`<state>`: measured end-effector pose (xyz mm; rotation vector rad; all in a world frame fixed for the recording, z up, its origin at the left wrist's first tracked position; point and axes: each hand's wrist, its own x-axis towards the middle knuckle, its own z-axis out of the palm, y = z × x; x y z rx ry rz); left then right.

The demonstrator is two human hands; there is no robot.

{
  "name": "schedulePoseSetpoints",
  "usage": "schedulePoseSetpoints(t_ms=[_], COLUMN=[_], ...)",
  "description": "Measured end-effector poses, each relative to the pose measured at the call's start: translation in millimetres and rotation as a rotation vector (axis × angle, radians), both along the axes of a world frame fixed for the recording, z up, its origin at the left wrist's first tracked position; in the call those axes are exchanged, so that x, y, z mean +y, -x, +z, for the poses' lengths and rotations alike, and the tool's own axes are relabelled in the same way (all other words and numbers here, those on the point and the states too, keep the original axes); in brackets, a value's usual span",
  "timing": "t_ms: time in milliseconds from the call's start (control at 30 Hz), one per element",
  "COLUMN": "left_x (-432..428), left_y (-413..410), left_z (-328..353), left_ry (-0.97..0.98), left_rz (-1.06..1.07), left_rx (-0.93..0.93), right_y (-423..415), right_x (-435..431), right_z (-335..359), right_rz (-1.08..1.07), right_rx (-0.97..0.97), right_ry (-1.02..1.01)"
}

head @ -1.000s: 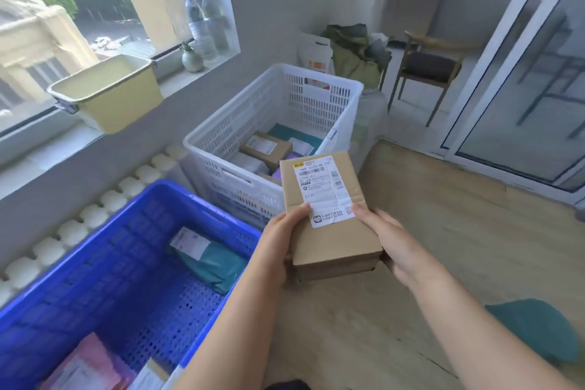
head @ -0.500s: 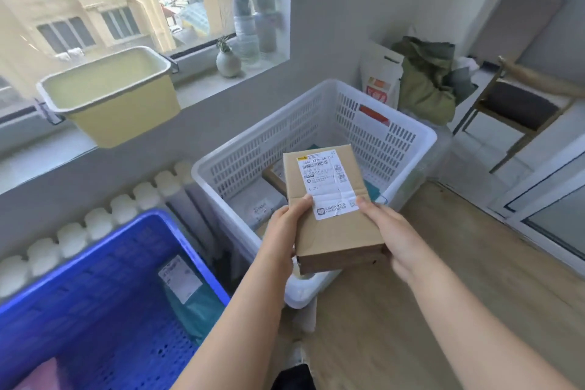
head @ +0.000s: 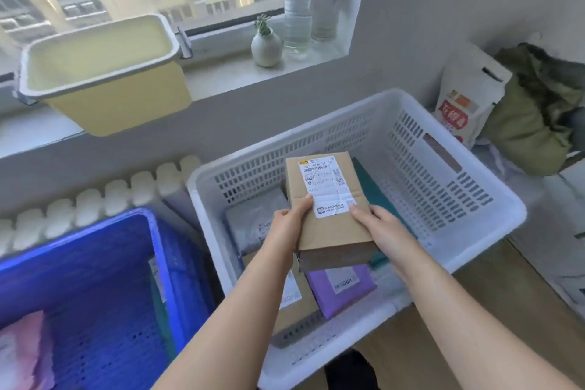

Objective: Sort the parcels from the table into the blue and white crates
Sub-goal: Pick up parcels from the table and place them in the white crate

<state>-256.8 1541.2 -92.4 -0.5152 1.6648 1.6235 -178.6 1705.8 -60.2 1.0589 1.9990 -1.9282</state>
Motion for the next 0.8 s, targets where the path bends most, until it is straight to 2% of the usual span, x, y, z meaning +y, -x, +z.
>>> schedulePoseSetpoints(t_ms=[233,467,800], left_x=[42.8,66.5,78.0], left_y=[27.7,55.5,72.8], left_z=[-54.0,-94.4,-121.5], left_ry=[0.148,0.16,0.246], left_rz=[0.113,0.181,0.175], left_rx=[0.002,-0.095,-0.051], right_y=[65.4,123.5,152.2], right_x=[49.0,77.0,77.8], right_z=[-53.7,-102.8,-141.6], right_rz=[0.244,0.428,0.514], right_rx=[-0.153,-0.225,-0.243], right_ry=[0.027,-0.034,-0.048])
